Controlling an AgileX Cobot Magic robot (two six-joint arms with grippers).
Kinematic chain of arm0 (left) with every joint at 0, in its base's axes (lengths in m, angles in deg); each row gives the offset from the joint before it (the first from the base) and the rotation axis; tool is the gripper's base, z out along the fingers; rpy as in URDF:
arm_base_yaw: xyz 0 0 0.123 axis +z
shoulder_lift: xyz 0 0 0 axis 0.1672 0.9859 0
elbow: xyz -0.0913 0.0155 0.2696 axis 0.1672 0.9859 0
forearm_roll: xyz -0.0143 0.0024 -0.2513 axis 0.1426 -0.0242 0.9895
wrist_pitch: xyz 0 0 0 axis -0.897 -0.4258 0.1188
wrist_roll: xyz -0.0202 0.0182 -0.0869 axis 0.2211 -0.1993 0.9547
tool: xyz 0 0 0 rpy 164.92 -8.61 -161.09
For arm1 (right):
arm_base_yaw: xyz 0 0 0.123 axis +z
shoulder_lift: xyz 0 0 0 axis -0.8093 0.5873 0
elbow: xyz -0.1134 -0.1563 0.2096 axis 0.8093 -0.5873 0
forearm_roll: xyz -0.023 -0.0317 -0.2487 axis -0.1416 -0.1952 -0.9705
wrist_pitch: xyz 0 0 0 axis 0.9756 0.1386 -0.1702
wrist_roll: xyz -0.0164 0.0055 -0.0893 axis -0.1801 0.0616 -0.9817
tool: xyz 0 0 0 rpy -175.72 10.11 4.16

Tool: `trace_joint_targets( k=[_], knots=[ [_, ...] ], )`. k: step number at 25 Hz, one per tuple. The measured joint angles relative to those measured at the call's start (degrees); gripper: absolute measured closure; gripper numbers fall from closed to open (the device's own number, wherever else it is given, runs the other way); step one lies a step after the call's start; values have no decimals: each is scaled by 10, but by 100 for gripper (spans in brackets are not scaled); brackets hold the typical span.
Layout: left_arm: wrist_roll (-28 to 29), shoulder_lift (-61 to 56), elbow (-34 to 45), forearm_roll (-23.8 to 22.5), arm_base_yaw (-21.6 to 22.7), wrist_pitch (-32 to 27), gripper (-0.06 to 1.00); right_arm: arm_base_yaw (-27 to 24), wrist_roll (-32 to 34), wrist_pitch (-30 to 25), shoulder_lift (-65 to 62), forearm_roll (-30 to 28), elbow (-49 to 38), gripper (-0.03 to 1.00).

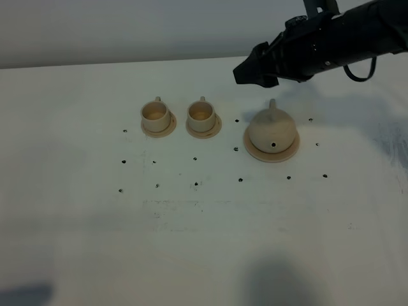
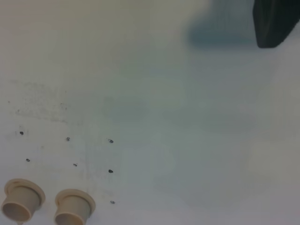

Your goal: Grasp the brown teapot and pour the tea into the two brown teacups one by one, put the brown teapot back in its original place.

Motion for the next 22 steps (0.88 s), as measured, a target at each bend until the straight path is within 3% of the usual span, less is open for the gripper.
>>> trace_joint_targets(
  k=[7,12,22],
  knots=[
    [0,0,0,0,0,0,63,0,22,-18,48,-26,67,41],
    [0,0,0,1,0,0,63,0,59,-12,54,-86,72,41],
    [0,0,0,1,0,0,63,0,104,8,58,-146,92,41]
  ],
)
